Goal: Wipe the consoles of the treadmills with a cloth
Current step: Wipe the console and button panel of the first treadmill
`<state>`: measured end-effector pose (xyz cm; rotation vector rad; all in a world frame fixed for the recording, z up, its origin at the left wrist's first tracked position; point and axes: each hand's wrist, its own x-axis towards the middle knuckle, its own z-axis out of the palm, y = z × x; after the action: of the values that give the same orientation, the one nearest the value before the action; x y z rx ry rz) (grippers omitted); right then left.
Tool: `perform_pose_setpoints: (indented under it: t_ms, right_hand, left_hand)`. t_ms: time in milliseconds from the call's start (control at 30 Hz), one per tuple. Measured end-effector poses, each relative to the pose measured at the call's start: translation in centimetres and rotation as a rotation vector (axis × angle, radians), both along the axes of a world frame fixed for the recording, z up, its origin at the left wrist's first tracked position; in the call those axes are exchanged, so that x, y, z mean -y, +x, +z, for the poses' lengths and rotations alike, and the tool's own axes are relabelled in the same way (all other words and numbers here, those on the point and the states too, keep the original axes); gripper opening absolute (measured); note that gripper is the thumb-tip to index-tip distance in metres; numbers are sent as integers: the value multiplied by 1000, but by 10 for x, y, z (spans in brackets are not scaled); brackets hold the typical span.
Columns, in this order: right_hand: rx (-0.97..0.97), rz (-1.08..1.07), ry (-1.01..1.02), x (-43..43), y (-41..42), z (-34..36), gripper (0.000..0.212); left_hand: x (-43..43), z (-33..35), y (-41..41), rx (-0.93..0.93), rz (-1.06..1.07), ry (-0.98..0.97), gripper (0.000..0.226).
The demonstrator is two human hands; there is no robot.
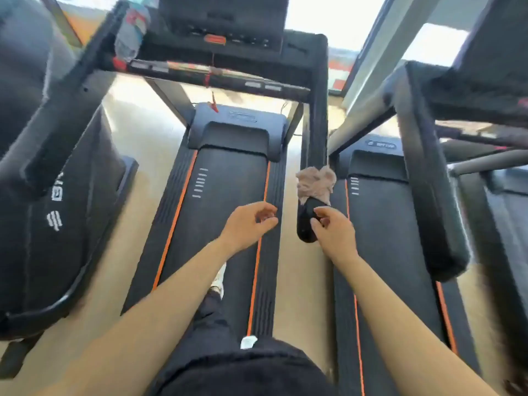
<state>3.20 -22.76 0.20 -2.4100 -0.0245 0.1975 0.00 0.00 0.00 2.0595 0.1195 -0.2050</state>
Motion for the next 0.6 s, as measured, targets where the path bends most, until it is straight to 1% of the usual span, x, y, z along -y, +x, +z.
perform_pose_setpoints:
  t_ms: [100, 167, 233, 267, 333, 367, 433, 467, 533, 600]
  right_hand:
    - [86, -159, -13, -7, 39, -7, 29]
    - [64, -215, 7, -18, 54, -13, 39]
    - [30, -253, -27, -25, 60, -19, 51]
    - [18, -276, -56, -27, 60, -22, 53]
    - [25, -340, -120, -30, 60, -22, 44]
    - [33, -375, -146, -32, 62, -20, 36]
    - [56, -416, -188, -36, 65, -13, 20]
    - [65, -425, -196, -38, 66, -10, 15]
    - [91, -422, -179, -43, 70, 1, 17]
    - [145, -406, -163, -52, 77, 13, 20]
  left_hand:
    - [4, -6, 71, -8, -129, 64, 31]
    - [12, -9, 107, 5, -215, 89, 38]
    - [17, -14, 132, 30, -301, 113, 49]
    - [19, -17, 139, 32, -369, 126, 55]
    - [26, -24, 151, 30, -504, 134, 57]
    - [29, -29, 156, 38, -550, 124, 53]
    - [31, -36, 164, 107, -584, 128, 35]
    - [29, -37, 169, 143, -593, 135, 27]
    - [20, -35, 182, 189, -620, 109, 16]
    - [5, -23, 198, 256, -633, 65, 15]
